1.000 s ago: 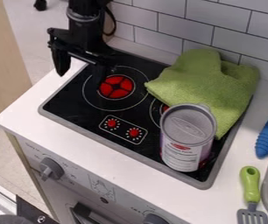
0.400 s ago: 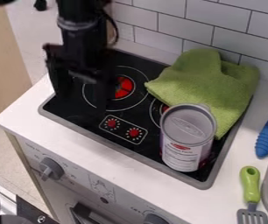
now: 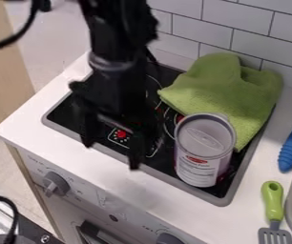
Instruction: Move the silver can to the left stove burner
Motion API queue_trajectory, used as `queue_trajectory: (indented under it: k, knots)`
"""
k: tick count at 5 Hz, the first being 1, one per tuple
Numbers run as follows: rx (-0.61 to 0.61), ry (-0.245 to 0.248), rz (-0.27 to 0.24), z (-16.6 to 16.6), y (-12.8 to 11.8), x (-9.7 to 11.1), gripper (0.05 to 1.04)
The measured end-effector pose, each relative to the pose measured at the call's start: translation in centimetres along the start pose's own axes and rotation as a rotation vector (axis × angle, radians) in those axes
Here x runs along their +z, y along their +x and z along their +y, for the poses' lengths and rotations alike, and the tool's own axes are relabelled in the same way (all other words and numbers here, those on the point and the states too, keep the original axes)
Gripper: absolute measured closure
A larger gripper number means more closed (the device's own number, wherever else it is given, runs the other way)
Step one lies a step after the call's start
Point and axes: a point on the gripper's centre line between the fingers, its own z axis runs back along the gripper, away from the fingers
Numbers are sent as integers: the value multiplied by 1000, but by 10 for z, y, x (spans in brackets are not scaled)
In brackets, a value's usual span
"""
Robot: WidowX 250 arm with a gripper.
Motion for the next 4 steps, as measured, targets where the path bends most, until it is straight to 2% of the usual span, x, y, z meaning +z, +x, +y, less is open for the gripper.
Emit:
queue_trajectory:
  k: [1,2,3,4]
  knots:
    - [37,-15,-55,-28,-2,-5,85]
    - [109,-48,-40,-53,-3,-14,85]
    - [268,-86,-100,-74,-4,-19,85]
    - [309,-98,-54,-86,-5,-25,85]
